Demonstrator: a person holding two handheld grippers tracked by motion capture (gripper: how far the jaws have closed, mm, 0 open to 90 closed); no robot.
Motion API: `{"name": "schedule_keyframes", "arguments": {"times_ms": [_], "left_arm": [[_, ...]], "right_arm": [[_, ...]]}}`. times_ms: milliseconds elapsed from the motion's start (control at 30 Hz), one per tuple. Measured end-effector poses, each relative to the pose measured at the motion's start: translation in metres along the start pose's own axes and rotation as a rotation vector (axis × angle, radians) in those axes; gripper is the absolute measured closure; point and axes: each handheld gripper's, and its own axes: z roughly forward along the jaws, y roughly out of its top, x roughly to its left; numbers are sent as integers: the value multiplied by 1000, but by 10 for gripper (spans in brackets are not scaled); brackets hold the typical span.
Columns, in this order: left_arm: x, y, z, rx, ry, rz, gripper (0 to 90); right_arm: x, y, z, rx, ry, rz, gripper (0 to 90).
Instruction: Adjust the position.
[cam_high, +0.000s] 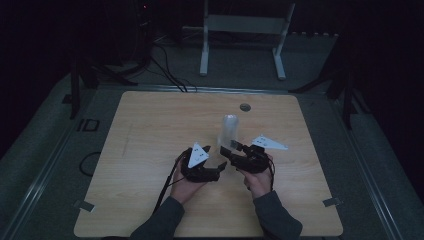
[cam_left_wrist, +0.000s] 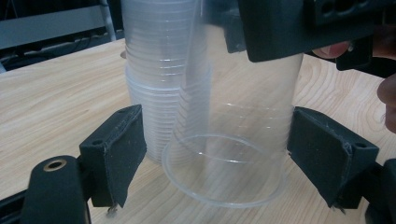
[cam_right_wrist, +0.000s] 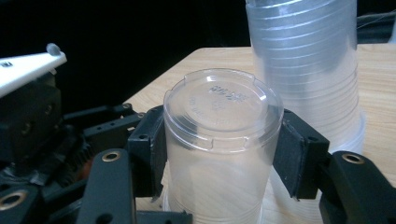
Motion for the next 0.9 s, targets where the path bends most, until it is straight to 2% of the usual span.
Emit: {"name": "schedule_keyframes", "arguments": {"times_ms": [300, 567, 667, 900], "left_arm": [[-2, 0, 4, 9, -5, 6, 192], [-2, -2, 7, 19, -5, 5, 214], [-2, -2, 7, 16, -3, 7, 226], [-2, -2, 8, 17, 1, 6, 246]], "right_arm": [[-3, -1, 0, -13, 47, 56, 422], [-2, -2, 2, -19, 71, 77, 424], [-3, -1, 2, -29, 89, 99, 425], [-4, -2, 2, -37, 97, 113, 426]]}}
